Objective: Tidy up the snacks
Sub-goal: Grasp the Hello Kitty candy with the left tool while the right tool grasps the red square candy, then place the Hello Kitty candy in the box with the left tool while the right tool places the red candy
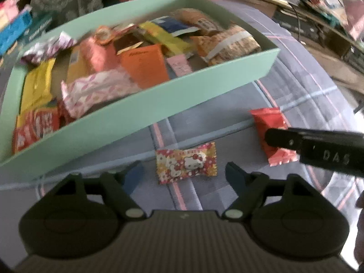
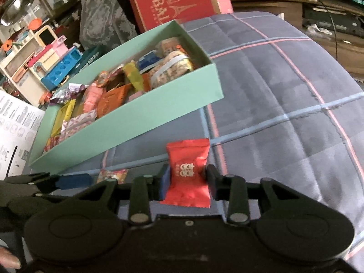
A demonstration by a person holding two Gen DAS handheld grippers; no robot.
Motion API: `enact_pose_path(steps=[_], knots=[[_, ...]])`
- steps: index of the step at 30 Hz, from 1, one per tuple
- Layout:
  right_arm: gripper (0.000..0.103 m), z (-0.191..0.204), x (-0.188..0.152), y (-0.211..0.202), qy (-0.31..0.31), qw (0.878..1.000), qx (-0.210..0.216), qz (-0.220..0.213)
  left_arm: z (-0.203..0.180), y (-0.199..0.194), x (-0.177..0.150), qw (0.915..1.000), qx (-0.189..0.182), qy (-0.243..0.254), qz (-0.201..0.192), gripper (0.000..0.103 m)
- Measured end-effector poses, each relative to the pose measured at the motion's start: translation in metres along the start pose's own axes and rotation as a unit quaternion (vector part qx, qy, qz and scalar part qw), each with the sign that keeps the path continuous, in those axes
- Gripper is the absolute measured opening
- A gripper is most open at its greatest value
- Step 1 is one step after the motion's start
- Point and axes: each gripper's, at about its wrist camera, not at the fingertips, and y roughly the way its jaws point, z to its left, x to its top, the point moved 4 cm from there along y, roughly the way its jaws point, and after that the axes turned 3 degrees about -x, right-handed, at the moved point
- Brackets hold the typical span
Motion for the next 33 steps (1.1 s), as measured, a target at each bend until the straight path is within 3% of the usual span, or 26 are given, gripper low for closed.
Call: enact_pose_path(steps=[4,7,8,13,24,33], knots=[[0.034,-0.003,-0.003,0.000,0.007,1.000,0.004,-0.005,-0.008,0.000,-0.001,0.9997,0.006,0.022,-0.006,0.070],[0.034,-0.004,-0.004,0.000,0.006,1.000,0.004,-0.008,-0.006,-0.002,0.000,0.9996,0.006,0.024,-0.015,0.054],[0.034,-0.004,-0.004,0.000,0.007,1.000,0.005,-0.008,-0.006,-0.002,0.001,0.9995,0.004,0.025,-0.018,0.043],[0.034,-0.003,-0.007,-0.002,0.008,1.000,0.003,-0.011,-0.004,-0.009,-0.002,0.9988,0.018,0.036,-0.028,0.031],[0.034,0.006,-0.008,-0.006,0.005,1.000,0.006,0.003,0.041,-0.033,-0.026,0.9991,0.009,-0.040,-0.013,0.029],[0.031,0.027,0.005,-0.025,-0.020,1.000,0.009,-0.014,0.073,-0.068,-0.033,0.9951,-0.007,-0.089,-0.042,0.029]])
